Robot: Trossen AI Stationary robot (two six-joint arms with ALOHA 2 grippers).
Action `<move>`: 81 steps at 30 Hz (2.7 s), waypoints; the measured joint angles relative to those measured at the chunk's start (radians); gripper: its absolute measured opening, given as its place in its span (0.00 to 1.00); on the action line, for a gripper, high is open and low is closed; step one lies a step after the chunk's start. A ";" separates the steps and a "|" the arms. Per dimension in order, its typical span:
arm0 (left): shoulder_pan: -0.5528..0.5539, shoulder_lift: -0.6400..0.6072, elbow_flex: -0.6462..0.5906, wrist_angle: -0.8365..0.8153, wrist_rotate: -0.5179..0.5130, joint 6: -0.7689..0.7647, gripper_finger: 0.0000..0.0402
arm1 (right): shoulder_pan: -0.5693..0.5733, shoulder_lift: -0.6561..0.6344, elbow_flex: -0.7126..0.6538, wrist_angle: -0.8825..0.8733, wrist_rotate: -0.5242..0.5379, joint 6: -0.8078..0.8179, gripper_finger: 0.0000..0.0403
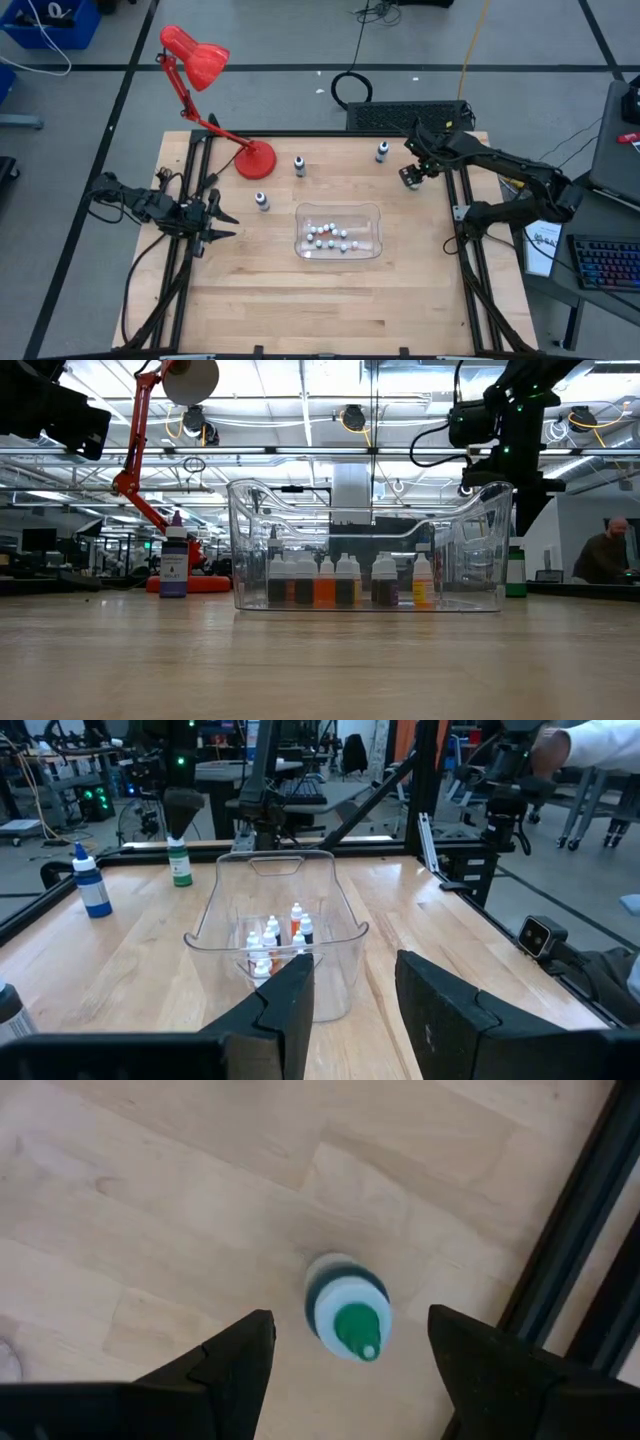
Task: Pick & Place food coloring
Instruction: Put the large green food coloring bottle into the transparent bin
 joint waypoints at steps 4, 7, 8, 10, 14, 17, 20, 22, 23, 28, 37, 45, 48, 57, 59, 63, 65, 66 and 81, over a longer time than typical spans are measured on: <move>0.000 0.000 0.000 0.000 0.000 0.000 0.36 | -0.001 0.038 0.000 0.016 -0.022 -0.005 0.62; 0.000 0.000 0.000 0.000 0.000 0.000 0.36 | 0.000 0.064 0.000 0.027 -0.023 -0.008 0.62; 0.000 0.000 0.000 0.000 0.000 0.000 0.36 | 0.000 0.070 0.000 0.032 -0.023 -0.008 0.62; 0.000 0.000 0.000 0.000 0.000 0.000 0.36 | -0.001 0.077 0.000 0.033 -0.023 -0.008 0.62; 0.000 0.000 0.000 0.000 0.000 0.000 0.36 | -0.001 0.079 0.000 0.027 -0.022 -0.015 0.62; 0.000 0.000 0.000 0.000 0.000 0.000 0.36 | -0.001 0.079 0.000 0.018 -0.020 -0.015 0.62; 0.000 0.000 0.000 0.000 0.000 0.000 0.36 | -0.001 0.079 0.000 0.018 -0.020 -0.015 0.62; 0.000 0.000 0.000 0.000 0.000 0.000 0.36 | -0.001 0.079 0.000 0.019 -0.019 -0.015 0.61; 0.000 0.000 0.000 0.000 0.000 0.000 0.36 | -0.001 0.079 0.000 0.018 -0.019 -0.015 0.59; 0.000 0.000 0.000 0.000 0.000 0.000 0.36 | -0.001 0.079 0.000 0.019 -0.020 -0.007 0.50; 0.000 0.000 0.000 0.000 0.000 0.000 0.36 | -0.001 0.079 0.000 0.016 -0.002 0.010 0.32; 0.000 0.000 0.000 0.000 0.000 0.000 0.36 | 0.000 0.086 0.001 0.015 0.010 0.015 0.29; 0.000 0.000 0.000 0.000 0.000 0.000 0.36 | 0.000 0.097 0.003 -0.004 0.015 0.004 0.28; 0.000 0.000 0.000 0.000 0.000 0.000 0.36 | 0.025 0.085 0.001 0.027 0.013 -0.035 0.27; 0.000 0.000 0.000 0.000 0.000 0.000 0.36 | 0.043 0.069 0.010 0.030 0.006 -0.044 0.27; 0.000 0.000 0.000 0.000 0.000 0.000 0.36 | 0.098 0.011 0.069 0.046 0.005 -0.043 0.27; 0.000 0.000 0.000 0.000 0.000 0.000 0.36 | 0.145 -0.011 0.116 0.042 0.005 -0.036 0.27; 0.000 0.000 0.000 0.000 0.000 0.000 0.36 | 0.173 -0.023 0.147 0.044 0.006 -0.030 0.27; 0.000 0.000 0.000 0.000 0.000 0.000 0.36 | 0.617 0.222 0.677 -0.010 0.053 -0.019 0.27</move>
